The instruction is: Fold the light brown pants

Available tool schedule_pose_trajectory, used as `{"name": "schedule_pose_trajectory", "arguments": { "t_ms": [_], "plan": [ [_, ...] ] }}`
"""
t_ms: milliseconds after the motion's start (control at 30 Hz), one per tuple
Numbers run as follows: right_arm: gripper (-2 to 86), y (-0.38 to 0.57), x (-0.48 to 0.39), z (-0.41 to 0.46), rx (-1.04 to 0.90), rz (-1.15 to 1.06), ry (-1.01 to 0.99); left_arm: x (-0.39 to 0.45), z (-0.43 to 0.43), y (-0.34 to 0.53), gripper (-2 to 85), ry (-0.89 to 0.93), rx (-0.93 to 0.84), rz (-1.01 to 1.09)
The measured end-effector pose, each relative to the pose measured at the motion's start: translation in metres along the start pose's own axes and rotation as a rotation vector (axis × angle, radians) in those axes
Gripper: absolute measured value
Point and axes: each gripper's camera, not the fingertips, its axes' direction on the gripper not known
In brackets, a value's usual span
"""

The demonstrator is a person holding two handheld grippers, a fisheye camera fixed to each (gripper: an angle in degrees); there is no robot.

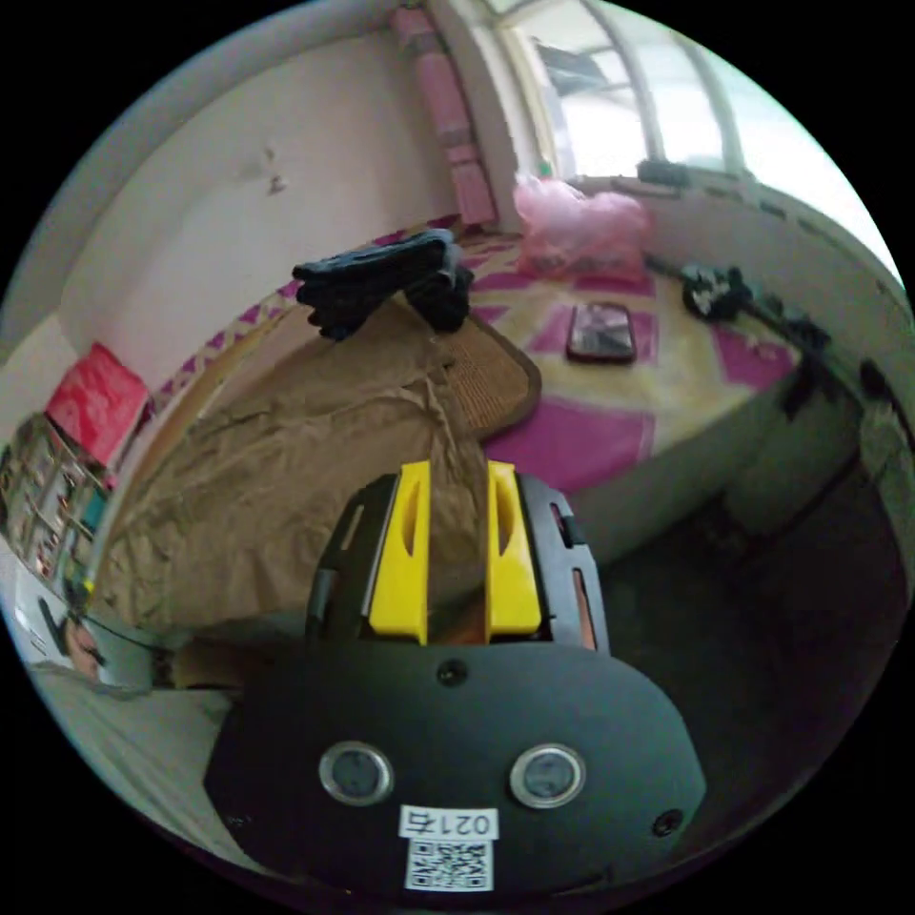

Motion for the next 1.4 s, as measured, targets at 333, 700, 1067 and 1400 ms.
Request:
{"name": "schedule_pose_trajectory", "arguments": {
  "t_ms": [333,700,1067,1400],
  "plan": [
    [10.0,0.105,0.133,0.031,-0.096,0.603,-0.563,-0.04,0.013,0.071,8.1,0.186,-0.055,-0.344],
    [-0.1,0.12,0.185,0.044,-0.026,0.7,-0.679,-0.075,0.042,0.098,8.9,0.365,0.013,-0.605],
    [-0.5,0.106,0.209,0.047,0.016,0.669,-0.765,-0.079,0.05,0.093,8.0,0.286,-0.009,-0.593],
    [-0.6,0.099,0.222,0.074,0.001,0.683,-0.776,-0.072,0.066,0.082,7.2,0.301,-0.055,-0.617]
  ]
}}
